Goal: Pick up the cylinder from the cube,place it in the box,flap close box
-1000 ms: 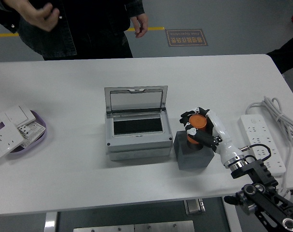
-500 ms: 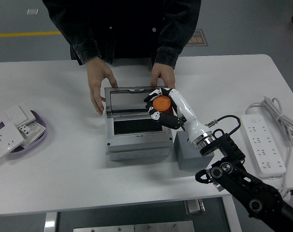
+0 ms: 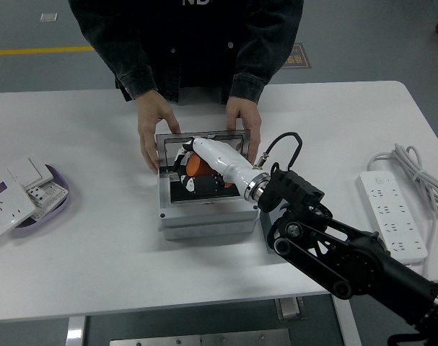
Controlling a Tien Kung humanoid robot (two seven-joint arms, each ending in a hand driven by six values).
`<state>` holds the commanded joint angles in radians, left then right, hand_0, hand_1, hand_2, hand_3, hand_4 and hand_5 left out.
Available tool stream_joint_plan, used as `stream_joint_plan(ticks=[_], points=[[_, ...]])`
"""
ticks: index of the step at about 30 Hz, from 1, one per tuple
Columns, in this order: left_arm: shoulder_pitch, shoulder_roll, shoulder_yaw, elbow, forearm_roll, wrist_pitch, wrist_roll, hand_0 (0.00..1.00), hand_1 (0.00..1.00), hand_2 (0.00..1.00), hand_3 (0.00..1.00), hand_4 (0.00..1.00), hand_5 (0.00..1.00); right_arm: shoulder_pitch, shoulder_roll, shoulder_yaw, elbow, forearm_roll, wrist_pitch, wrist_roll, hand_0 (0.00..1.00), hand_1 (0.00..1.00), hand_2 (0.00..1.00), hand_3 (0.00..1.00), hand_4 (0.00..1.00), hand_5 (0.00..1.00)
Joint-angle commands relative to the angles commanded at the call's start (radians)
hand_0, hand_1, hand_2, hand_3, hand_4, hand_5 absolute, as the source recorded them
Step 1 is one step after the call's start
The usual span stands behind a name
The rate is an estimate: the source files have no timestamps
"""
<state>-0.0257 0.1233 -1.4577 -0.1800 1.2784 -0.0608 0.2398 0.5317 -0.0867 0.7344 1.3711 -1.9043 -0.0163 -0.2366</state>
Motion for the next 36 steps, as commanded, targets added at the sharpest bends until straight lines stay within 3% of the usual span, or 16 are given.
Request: stream_joint_plan(ticks=[9, 10, 15, 16, 21, 22, 27, 28, 36], points=[[0.0, 0.002, 0.0, 0.0, 0.003, -0.001, -0.001, 0.634, 0.66, 0.582, 0.658, 0.715, 0.33, 0.03, -0.007, -0.018, -0.012, -0.093, 0.046, -0.023, 0.16, 0.285, 0.358, 0.35, 0.006, 0.002], [0.0, 0.002, -0.001, 0.0, 0.003, -0.001, -0.001, 0.634, 0.66, 0.582, 0.658, 0.717, 0.335, 0.032, -0.008, -0.019, -0.014, -0.096, 0.049, -0.022, 0.207, 0.325, 0.415, 0.455, 0.111, 0.002], [-0.002, 0.004, -0.001, 0.0, 0.004, -0.001, -0.002, 0.634, 0.66, 0.582, 0.658, 0.717, 0.335, 0.041, -0.011, -0.019, -0.02, -0.103, 0.063, -0.011, 0.207, 0.325, 0.415, 0.455, 0.111, 0.002], [-0.002, 0.004, -0.001, 0.0, 0.005, -0.001, -0.002, 0.634, 0.66, 0.583, 0.659, 0.718, 0.335, 0.042, -0.012, -0.02, -0.021, -0.103, 0.065, -0.01, 0.626, 0.621, 0.575, 0.623, 0.477, 0.002], [-0.002, 0.005, 0.001, 0.0, 0.005, -0.002, -0.003, 0.634, 0.66, 0.583, 0.659, 0.718, 0.335, 0.049, -0.015, -0.025, -0.026, -0.09, 0.074, -0.01, 0.626, 0.621, 0.575, 0.623, 0.477, 0.002], [-0.003, 0.005, 0.001, 0.0, 0.005, -0.002, -0.003, 0.634, 0.659, 0.582, 0.658, 0.719, 0.339, 0.051, -0.016, -0.028, -0.028, -0.085, 0.076, -0.011, 0.66, 0.657, 0.672, 0.683, 0.566, 0.033], [-0.004, 0.006, 0.013, 0.0, -0.003, -0.003, -0.009, 0.634, 0.659, 0.582, 0.658, 0.719, 0.339, 0.06, -0.021, -0.04, -0.031, -0.068, 0.086, -0.018, 0.66, 0.657, 0.672, 0.683, 0.566, 0.033], [-0.004, 0.007, 0.017, 0.0, -0.007, -0.004, -0.011, 0.634, 0.658, 0.583, 0.656, 0.72, 0.342, 0.062, -0.022, -0.043, -0.031, -0.066, 0.086, -0.019, 0.698, 0.671, 0.687, 0.699, 0.591, 0.14], [-0.004, 0.01, 0.06, 0.0, -0.04, -0.006, -0.03, 0.634, 0.658, 0.583, 0.656, 0.719, 0.342, 0.071, -0.032, -0.05, -0.03, -0.058, 0.093, -0.025, 0.719, 0.677, 0.694, 0.709, 0.633, 0.144]])
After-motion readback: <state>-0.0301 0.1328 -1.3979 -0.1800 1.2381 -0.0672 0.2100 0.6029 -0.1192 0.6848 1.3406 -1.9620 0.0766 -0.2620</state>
